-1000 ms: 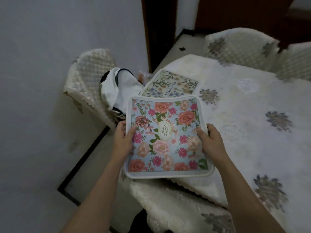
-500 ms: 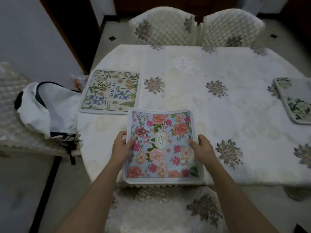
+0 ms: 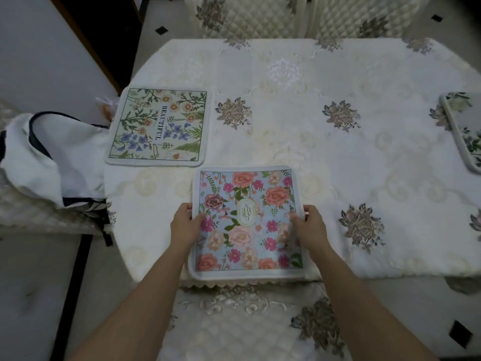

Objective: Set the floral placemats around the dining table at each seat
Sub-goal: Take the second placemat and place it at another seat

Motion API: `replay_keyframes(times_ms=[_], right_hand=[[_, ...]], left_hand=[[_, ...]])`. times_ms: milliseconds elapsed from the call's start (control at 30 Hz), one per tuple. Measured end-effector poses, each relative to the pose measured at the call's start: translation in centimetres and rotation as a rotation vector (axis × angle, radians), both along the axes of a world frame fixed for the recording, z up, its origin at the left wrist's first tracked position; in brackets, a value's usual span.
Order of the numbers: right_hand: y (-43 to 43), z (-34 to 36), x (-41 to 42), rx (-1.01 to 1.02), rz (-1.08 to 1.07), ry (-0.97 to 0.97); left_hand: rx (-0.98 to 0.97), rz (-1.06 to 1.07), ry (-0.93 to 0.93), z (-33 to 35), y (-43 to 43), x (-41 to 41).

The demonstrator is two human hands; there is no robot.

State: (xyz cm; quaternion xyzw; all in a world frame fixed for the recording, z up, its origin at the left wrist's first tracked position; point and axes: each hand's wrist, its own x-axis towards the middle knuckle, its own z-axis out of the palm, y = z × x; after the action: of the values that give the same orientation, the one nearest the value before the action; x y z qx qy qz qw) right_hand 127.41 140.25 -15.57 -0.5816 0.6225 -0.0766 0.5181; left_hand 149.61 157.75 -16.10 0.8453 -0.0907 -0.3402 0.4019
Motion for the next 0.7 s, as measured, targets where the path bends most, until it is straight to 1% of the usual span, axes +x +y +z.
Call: replay_keyframes(times_ms=[167, 333, 467, 600, 700], right_hand=[[0.3, -0.4, 0.6, 0.016, -0.014, -0.018], [0.4, -0.4, 0.8, 0.001, -0.023, -0.007], [0.0, -0.2, 1.1, 0.01, -0.011, 0.006], [-0.4, -0.1, 1.0, -0.014, 0.053, 0.057], [-0.7, -0.4, 0.7, -0.03, 0.102, 0.103]], left_hand=[[0.07, -0.016, -0.06, -0.1, -0.1, 1.0], [0.088, -0.076, -0.121, 0.3, -0.2, 1.1], [0.108, -0.105, -0.129, 0.3, -0.1, 1.3], [0.154, -0.208, -0.25, 0.4, 0.1, 1.2], [0.164, -0.23, -0.305, 0.5, 0.3, 1.2]])
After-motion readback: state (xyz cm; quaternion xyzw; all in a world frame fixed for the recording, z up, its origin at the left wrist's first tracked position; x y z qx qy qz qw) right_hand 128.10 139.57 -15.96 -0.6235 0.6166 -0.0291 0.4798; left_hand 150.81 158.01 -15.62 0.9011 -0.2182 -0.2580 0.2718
